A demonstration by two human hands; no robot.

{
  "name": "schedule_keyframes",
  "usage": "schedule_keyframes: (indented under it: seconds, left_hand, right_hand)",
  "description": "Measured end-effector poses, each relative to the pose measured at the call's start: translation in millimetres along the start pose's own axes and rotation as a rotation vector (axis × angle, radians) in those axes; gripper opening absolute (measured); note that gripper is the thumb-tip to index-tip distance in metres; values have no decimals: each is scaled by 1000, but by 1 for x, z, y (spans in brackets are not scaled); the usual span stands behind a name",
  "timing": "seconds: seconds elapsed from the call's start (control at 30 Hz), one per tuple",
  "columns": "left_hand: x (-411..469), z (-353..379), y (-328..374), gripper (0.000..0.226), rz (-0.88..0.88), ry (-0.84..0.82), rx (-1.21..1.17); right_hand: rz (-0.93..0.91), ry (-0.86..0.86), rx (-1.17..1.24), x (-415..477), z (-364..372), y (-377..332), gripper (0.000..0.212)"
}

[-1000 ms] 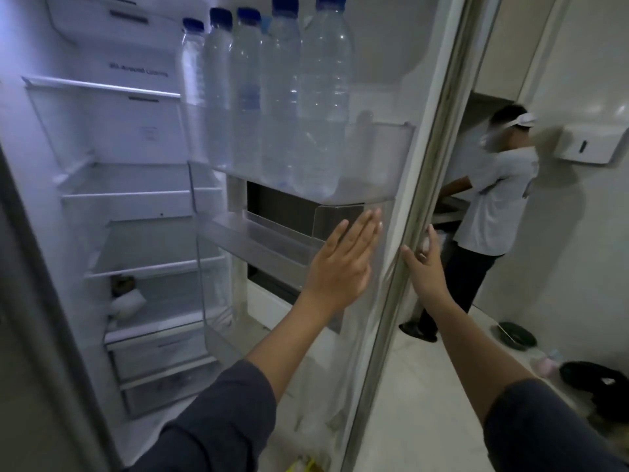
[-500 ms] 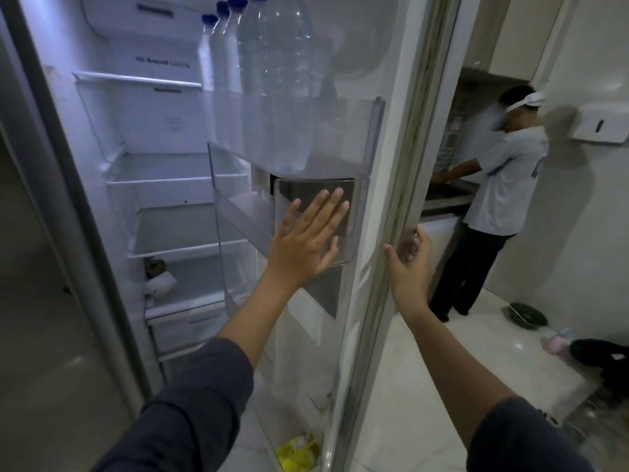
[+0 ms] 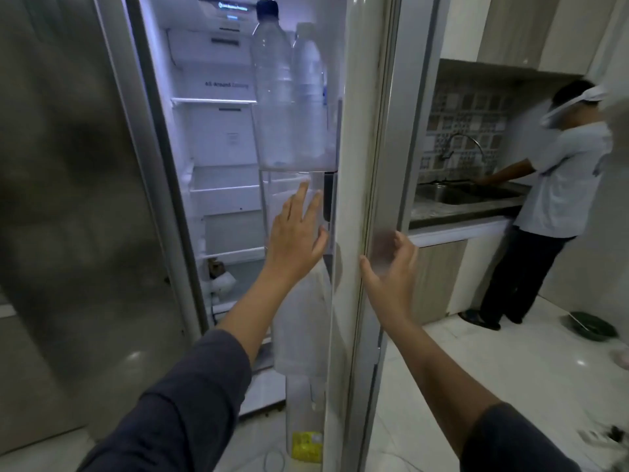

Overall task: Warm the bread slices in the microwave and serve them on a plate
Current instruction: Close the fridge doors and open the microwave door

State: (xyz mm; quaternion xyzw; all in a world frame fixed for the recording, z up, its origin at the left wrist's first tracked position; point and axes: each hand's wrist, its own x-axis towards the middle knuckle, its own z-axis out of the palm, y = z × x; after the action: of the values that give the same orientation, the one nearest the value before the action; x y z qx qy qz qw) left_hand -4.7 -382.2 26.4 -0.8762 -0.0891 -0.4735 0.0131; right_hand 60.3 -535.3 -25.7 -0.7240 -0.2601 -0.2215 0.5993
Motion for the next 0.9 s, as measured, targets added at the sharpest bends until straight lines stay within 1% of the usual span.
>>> schedule_keyframes:
  seconds: [0.1, 0.2, 0.27, 0.33, 0.43, 0.5, 0.57, 0.7, 0.8, 0.9]
  left_hand:
    - [-2, -19, -15, 58, 77, -65, -19]
    - [0, -36, -23, 59, 176, -70, -4]
    - [6, -44, -29, 58, 171, -26, 6]
    - [17, -52, -37, 60, 118, 30, -11]
    - [40, -60, -50, 59, 121, 114, -16]
    - [58, -65, -55, 59, 160, 155, -13]
    - [78, -68, -61, 57, 190, 190, -3]
    - [114, -70, -82, 55, 178, 248, 73]
    - [132, -69, -101, 55, 122, 303, 130]
    - [146, -68, -121, 57, 60, 352, 159]
  right_hand:
    - [-82, -63, 12, -9, 19, -13, 58]
    - [-175, -131, -14, -4, 32, -26, 42]
    - [-272, -137, -87, 6, 38, -38, 31]
    - [-331, -107, -115, 19, 45, -53, 27]
    - [-341, -41, -11, 44, 64, -76, 32]
    - [-337, -84, 98, 62, 78, -87, 43]
    - [-376, -121, 168, 78, 95, -94, 50]
    - [-482, -150, 214, 107, 131, -98, 50]
    - [-542, -154, 258, 126, 159, -98, 50]
    - [-555, -148, 267, 147, 185, -100, 50]
